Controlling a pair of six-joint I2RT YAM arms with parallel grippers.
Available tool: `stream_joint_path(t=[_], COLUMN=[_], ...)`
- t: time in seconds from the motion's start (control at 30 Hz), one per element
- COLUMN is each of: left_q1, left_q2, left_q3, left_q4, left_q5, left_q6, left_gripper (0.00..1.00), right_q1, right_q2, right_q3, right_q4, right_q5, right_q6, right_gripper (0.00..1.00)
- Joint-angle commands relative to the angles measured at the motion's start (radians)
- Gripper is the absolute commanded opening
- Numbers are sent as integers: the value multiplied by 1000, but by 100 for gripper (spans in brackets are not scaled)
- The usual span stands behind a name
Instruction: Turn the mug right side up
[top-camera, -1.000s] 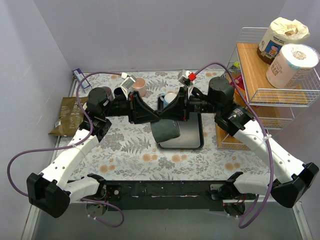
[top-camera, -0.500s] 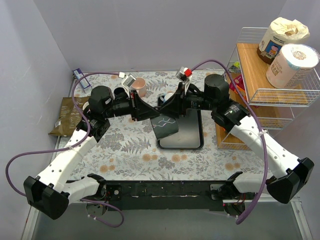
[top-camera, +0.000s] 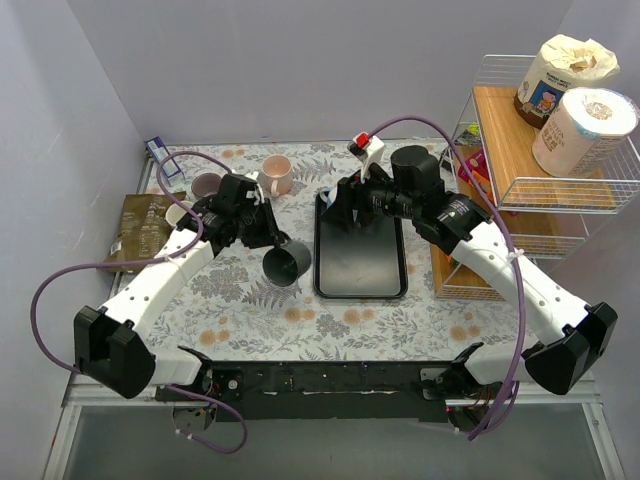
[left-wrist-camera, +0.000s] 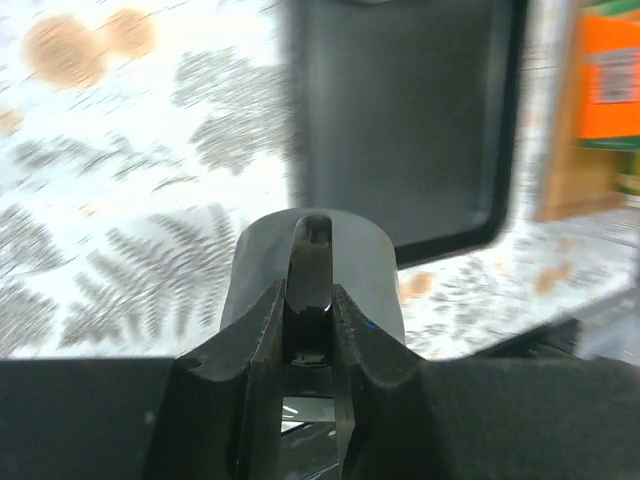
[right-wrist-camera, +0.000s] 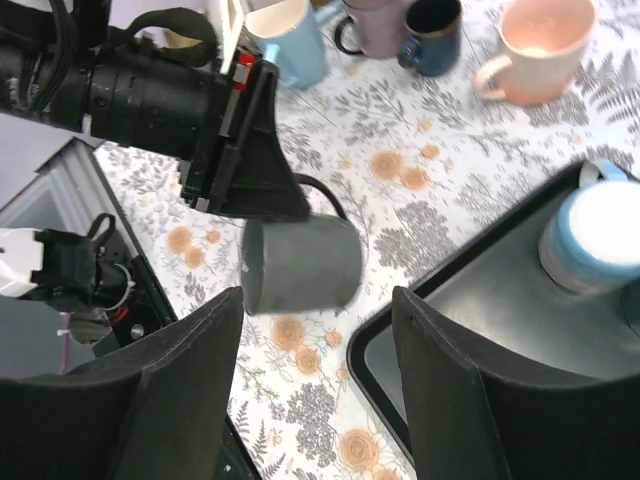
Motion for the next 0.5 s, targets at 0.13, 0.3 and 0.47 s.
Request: stream_joint_path(t=[0.13, 0.3, 0.47], left_q1=[52, 184, 230], left_q2=[124, 217, 317], left_q3=[128, 174, 229], left_q4=[-262, -253, -276], left_q5=[-340, -307, -339], left_q6=[1, 41, 69], left_gripper=[0, 0, 0], right_q1=[-5, -6, -6], right_q2=[24, 13, -4], right_q3=[22, 16, -12], right_q4=[-84, -110, -125], right_q5=[104, 107, 109], right_q6=[-4, -8, -1], right_gripper=[67, 66, 66])
